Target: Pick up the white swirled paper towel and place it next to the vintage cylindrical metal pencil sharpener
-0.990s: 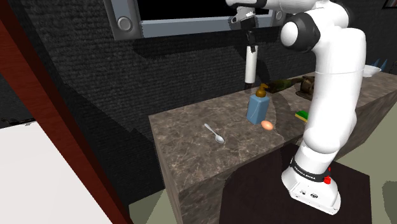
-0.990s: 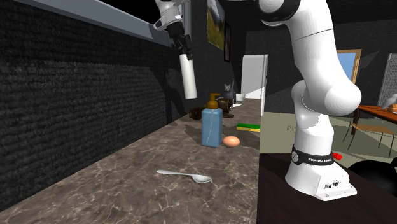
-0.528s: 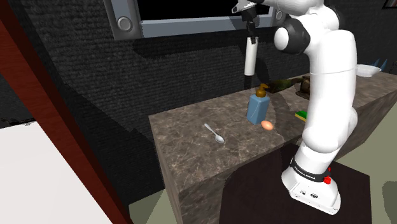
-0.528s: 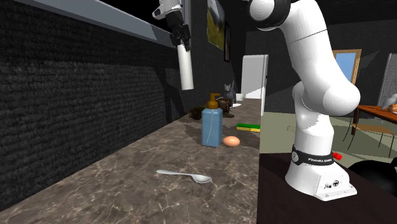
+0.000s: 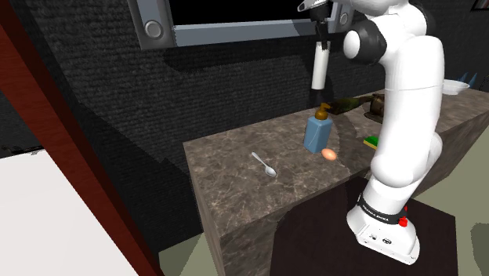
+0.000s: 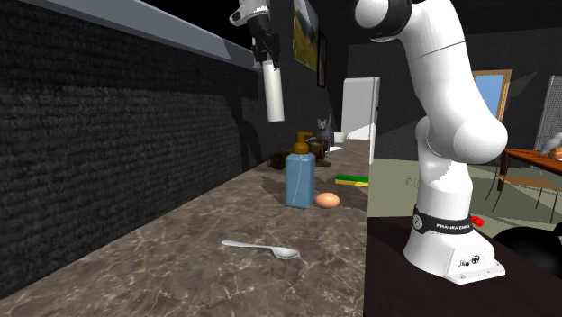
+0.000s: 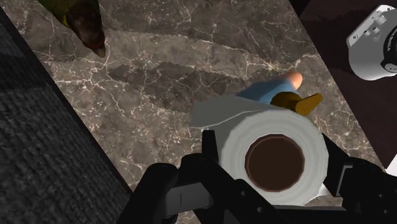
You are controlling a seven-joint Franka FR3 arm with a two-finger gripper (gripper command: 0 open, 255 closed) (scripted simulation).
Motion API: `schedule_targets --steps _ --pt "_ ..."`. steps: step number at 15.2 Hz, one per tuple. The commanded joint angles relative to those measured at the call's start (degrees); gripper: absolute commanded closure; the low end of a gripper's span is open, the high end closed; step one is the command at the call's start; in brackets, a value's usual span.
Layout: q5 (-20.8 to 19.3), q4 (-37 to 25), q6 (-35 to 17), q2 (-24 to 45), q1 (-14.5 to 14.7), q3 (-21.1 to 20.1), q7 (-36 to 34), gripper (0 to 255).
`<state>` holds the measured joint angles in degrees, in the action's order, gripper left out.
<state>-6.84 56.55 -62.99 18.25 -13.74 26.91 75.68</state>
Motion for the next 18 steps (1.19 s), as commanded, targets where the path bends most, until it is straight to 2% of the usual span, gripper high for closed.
schedule_targets --steps 1,9,18 --pt "-1.1 4.3 -2.6 -2.3 -0.7 0.7 1.7 255" --pt "-3.4 12.7 -9.5 -6.3 -6.1 4.1 10.5 255" --pt "-2.4 13.9 -15.4 -4.3 -14.5 8.6 22.0 255"
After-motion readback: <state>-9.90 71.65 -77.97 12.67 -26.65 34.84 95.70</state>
